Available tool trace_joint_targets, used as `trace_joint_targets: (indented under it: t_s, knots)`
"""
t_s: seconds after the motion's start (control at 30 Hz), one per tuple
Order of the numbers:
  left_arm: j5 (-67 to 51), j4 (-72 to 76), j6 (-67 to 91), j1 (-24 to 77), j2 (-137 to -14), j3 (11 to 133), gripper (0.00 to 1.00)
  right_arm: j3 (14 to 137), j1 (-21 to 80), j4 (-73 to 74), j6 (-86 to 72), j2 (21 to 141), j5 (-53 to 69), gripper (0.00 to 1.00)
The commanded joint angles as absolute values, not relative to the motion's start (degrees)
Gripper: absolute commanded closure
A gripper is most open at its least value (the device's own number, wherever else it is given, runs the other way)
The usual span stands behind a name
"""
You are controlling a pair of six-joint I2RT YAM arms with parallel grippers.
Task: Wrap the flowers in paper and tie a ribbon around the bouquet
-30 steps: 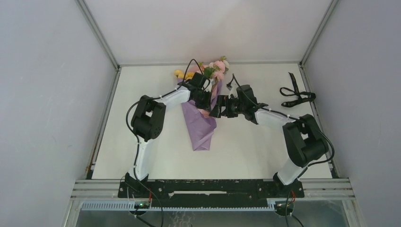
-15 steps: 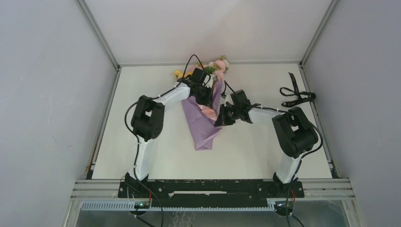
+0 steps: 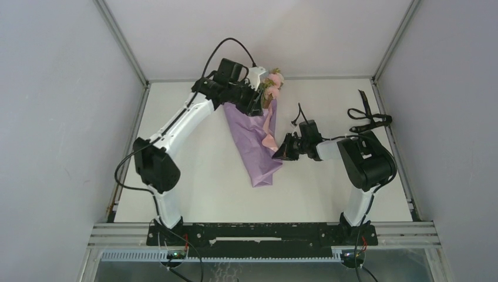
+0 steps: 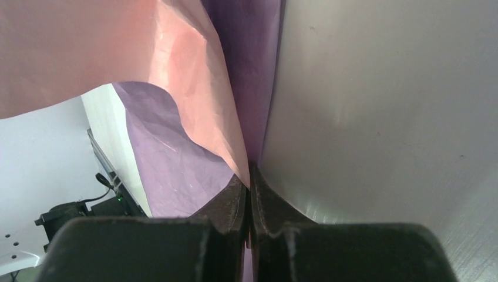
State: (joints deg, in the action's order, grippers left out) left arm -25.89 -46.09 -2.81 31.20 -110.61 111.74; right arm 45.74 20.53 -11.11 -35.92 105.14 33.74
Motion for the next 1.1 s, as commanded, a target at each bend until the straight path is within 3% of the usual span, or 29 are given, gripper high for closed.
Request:
trace_joint_targets:
  t_s: [0.0, 0.07, 0.17, 0.4, 0.67, 0.87, 0.93, 0.97, 1.0, 1.07]
  knots:
    - [-22.67, -51.14, -13.08, 34.42, -108.58, 102.54, 0.72, 45.09, 20.04, -16.28, -40.07, 105.12, 33.09, 0.90]
    - [-20.58, -49.57, -15.04, 36.84, -109.18, 97.98, 0.81, 45.09, 19.85, -15.29, -39.83, 104.42, 32.09, 0.88]
    - [-17.78, -45.35, -16.15, 40.21, -109.61, 92.66, 0.82, 44.93, 19.81, -14.22, -39.42, 103.34, 31.39, 0.84]
    - [-10.17, -33.69, -17.87, 47.59, -111.05, 83.96, 0.66, 43.05, 19.51, -14.54, -40.87, 102.31, 29.57, 0.74]
    - [-7.20, -28.49, -25.07, 51.34, -111.20, 73.13, 0.61, 41.00, 13.36, -11.64, -40.28, 95.53, 25.88, 0.59]
    - [-5.10, -28.85, -29.23, 52.82, -110.79, 69.92, 0.54, 49.87, 7.93, -0.75, -29.66, 91.26, 24.89, 0.50]
    - [-5.01, -29.44, -29.66, 53.31, -111.05, 69.94, 0.52, 52.08, 8.61, -0.27, -24.98, 87.83, 27.06, 0.42]
    - [-4.97, -29.84, -29.67, 53.51, -111.31, 70.14, 0.51, 53.04, 9.21, -0.26, -22.95, 86.41, 28.38, 0.28]
    - [-4.96, -30.28, -29.63, 53.64, -111.77, 70.56, 0.50, 53.64, 10.02, -0.26, -21.32, 85.09, 29.74, 0.02]
    - [-4.49, -31.07, -29.73, 53.99, -112.29, 71.27, 0.49, 54.03, 10.54, -0.77, -19.93, 83.21, 33.86, 0.00]
